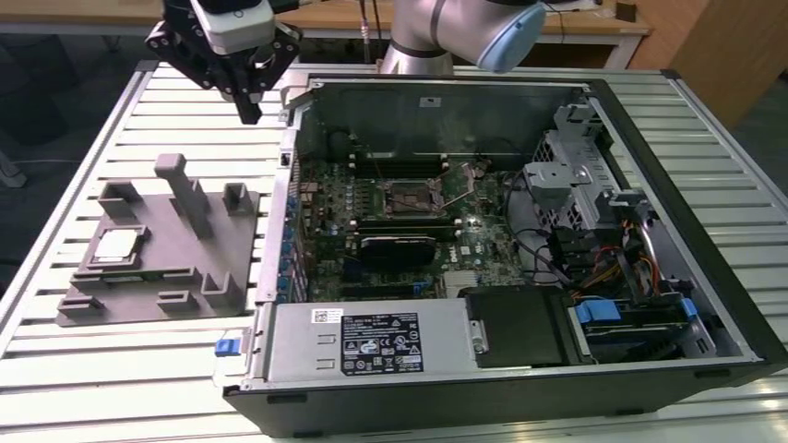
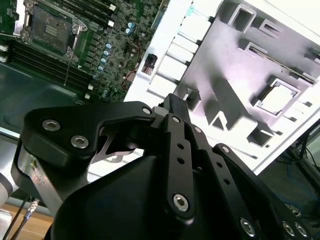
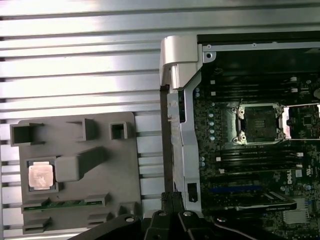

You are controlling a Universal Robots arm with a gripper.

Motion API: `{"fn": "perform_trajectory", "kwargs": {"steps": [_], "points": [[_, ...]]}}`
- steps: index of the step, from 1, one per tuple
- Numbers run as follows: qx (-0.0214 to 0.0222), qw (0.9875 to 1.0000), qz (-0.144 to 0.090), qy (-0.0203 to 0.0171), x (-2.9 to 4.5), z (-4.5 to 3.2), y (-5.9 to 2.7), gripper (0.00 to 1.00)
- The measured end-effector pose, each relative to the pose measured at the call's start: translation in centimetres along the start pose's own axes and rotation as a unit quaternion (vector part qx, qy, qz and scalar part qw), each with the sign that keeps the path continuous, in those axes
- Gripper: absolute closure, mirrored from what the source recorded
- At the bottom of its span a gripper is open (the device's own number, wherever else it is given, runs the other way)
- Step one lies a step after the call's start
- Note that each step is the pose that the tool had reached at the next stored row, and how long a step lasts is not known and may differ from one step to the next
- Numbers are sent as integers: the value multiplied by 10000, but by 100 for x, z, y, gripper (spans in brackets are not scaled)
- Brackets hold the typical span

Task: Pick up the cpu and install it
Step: 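Reach for the cpu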

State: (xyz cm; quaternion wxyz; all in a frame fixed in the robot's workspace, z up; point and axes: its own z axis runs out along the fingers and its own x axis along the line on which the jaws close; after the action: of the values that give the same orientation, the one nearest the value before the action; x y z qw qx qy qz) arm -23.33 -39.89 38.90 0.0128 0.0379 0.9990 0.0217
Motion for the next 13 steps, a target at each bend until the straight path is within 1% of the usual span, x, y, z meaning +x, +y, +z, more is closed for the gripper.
{"fn": "perform_trajectory", "kwargs": {"steps": [13], "points": [[0, 10000, 0, 0, 90, 1, -7, 89]]}}
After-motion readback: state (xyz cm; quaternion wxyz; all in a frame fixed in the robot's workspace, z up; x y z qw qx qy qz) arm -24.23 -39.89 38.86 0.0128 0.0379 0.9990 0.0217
